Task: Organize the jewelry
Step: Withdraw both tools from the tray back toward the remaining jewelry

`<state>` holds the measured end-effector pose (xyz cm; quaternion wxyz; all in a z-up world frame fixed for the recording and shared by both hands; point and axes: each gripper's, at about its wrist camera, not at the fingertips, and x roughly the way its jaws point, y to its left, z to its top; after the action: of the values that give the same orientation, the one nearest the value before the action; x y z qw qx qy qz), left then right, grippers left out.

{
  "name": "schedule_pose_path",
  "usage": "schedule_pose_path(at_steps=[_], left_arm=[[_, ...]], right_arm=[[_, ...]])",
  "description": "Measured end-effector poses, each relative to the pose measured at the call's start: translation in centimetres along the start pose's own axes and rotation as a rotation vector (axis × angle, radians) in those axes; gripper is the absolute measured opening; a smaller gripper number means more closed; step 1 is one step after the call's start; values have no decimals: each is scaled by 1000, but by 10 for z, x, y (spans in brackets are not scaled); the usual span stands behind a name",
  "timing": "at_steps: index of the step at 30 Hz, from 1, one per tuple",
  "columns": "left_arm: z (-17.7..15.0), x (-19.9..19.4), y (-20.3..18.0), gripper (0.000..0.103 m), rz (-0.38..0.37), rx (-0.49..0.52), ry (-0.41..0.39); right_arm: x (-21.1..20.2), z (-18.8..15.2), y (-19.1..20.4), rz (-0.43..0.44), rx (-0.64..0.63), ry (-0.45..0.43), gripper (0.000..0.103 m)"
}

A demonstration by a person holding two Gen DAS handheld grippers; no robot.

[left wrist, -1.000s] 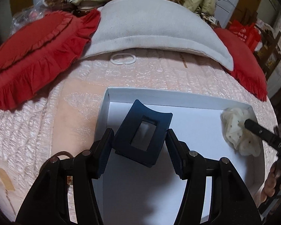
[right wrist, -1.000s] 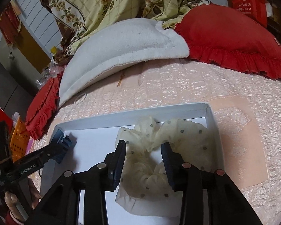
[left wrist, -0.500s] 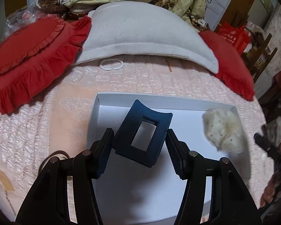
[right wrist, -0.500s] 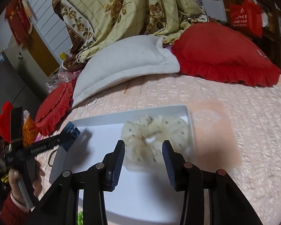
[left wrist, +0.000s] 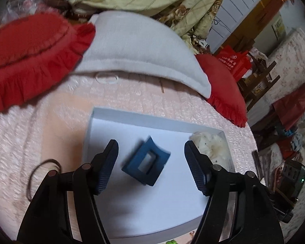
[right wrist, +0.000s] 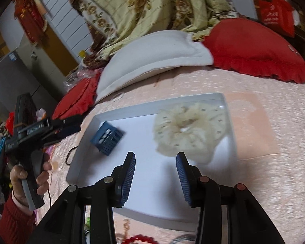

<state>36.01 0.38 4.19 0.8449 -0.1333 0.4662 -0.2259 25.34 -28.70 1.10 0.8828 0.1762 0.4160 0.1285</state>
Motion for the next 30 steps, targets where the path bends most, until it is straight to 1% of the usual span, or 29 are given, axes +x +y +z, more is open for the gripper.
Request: schedule_pose_path(at_steps=[2, 3, 5, 6, 7, 8, 10, 11, 13, 15, 19, 21, 23, 28, 30], left_arm=[[1, -5, -1, 68, 37, 17, 0], [1, -7, -2, 68, 67, 30, -8], [-4, -19, -7, 68, 150, 90, -46], [-7, -22, -6, 68, 180, 110, -58], [-12, -28, -6, 68, 230, 130, -71], [-17, -31, -3, 68, 255, 134, -75], [-30, -34, 8, 68, 281, 130, -67], [-35, -33, 15, 68, 295, 123, -54], [-49, -30, 32, 68, 323, 88, -22], [-60, -27, 49, 68, 318, 43, 7], [-79, -19, 72, 67, 264, -53, 57], [-86, -13, 74, 67, 225, -74, 87], [-93, -11, 70, 67, 197, -78, 103], [-106, -12, 42, 67, 145, -32, 114], [-111, -12, 34, 67, 134, -15, 119]], right_arm=[[-1, -1, 8, -8, -23, -8, 40], [-2, -2, 9, -9, -26, -14, 40], [-9, -2, 4, -16, -6, -20, 40], [-13, -2, 0, -22, 7, -25, 40], [-19, -3, -7, -42, 27, -36, 40], [-25, -4, -15, -67, 40, -47, 40], [-37, -9, -31, -131, 58, -61, 40], [-40, -12, -39, -164, 64, -59, 40], [-41, -20, -54, -200, 87, -30, 40], [-38, -29, -67, -222, 114, 4, 40], [-27, -42, -75, -240, 123, 39, 40], [-22, -48, -75, -247, 112, 58, 40], [-17, -49, -72, -270, 92, 62, 40], [-12, -45, -75, -336, 44, 73, 40], [-11, -43, -80, -342, 45, 74, 40]])
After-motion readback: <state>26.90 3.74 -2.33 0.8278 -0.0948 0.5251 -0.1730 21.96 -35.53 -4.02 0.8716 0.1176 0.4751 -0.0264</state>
